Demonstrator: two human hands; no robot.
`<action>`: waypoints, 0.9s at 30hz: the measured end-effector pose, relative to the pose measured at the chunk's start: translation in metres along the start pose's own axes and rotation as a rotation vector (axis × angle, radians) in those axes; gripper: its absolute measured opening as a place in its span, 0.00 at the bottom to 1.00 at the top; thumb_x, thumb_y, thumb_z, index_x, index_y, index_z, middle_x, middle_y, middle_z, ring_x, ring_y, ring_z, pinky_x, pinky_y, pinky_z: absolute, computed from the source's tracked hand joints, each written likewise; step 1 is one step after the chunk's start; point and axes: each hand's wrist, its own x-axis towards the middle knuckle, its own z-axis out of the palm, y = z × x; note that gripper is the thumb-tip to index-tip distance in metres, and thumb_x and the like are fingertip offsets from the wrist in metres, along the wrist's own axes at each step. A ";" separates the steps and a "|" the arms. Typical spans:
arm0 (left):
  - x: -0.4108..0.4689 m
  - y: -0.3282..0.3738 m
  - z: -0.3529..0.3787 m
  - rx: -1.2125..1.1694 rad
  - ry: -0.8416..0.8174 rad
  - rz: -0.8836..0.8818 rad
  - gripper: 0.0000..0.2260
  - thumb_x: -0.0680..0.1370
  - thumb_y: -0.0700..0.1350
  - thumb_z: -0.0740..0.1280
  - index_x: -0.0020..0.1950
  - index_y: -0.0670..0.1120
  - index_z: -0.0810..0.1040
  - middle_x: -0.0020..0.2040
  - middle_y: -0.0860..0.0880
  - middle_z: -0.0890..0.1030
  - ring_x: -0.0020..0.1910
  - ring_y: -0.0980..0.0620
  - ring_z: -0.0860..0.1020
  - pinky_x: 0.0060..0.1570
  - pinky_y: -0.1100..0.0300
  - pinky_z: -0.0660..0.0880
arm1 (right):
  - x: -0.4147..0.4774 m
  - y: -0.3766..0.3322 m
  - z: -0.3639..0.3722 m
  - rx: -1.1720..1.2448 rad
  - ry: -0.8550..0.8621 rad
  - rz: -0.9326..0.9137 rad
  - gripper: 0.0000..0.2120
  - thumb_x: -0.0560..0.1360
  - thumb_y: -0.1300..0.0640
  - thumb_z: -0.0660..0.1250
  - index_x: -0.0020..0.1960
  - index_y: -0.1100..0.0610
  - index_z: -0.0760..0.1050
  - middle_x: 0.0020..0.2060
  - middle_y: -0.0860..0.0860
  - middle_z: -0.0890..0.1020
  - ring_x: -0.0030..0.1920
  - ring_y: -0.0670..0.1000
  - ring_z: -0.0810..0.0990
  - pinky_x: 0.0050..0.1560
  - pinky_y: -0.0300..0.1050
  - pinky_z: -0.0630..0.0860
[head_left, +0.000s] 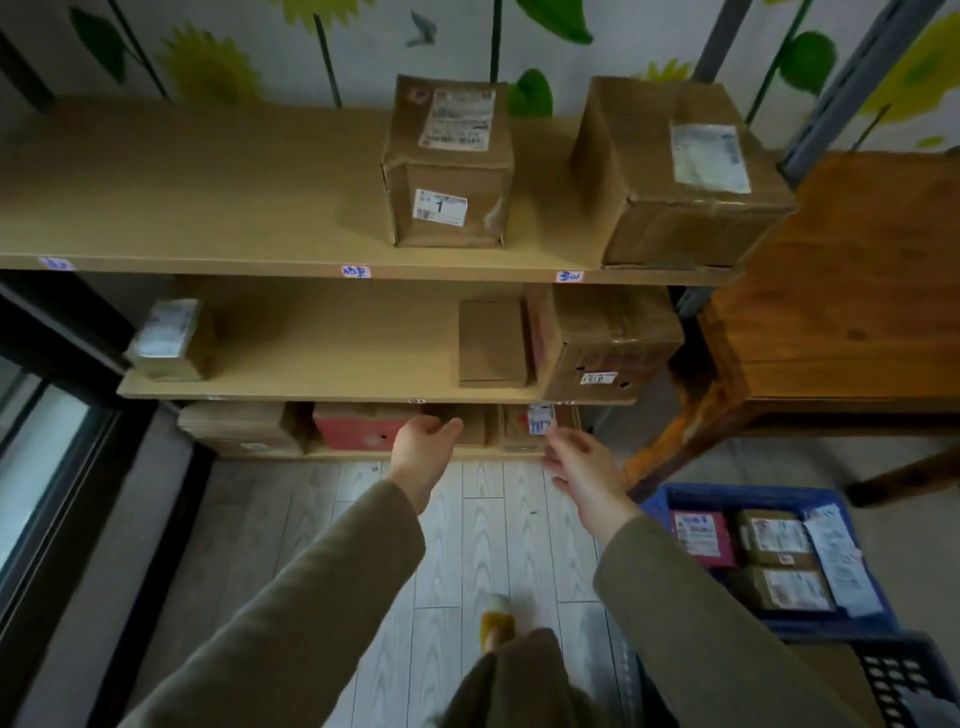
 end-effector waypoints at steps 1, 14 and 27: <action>0.017 0.001 0.003 0.005 0.007 -0.018 0.20 0.78 0.46 0.63 0.68 0.39 0.70 0.62 0.43 0.76 0.62 0.45 0.73 0.62 0.55 0.69 | 0.017 -0.002 0.003 -0.017 0.007 0.000 0.07 0.78 0.54 0.62 0.55 0.54 0.71 0.51 0.52 0.77 0.55 0.52 0.75 0.61 0.48 0.69; 0.248 -0.044 0.058 -0.024 0.064 -0.180 0.20 0.78 0.46 0.62 0.66 0.35 0.70 0.61 0.36 0.76 0.61 0.38 0.74 0.51 0.55 0.73 | 0.251 0.017 0.070 -0.631 0.041 -0.174 0.21 0.79 0.55 0.59 0.72 0.57 0.63 0.69 0.55 0.69 0.70 0.54 0.66 0.70 0.45 0.62; 0.317 -0.068 0.087 -0.025 0.095 -0.139 0.10 0.77 0.46 0.64 0.50 0.39 0.76 0.34 0.49 0.73 0.32 0.54 0.71 0.29 0.63 0.66 | 0.314 0.056 0.086 -0.717 0.181 -0.181 0.21 0.79 0.51 0.59 0.70 0.58 0.67 0.73 0.55 0.62 0.73 0.54 0.60 0.71 0.46 0.58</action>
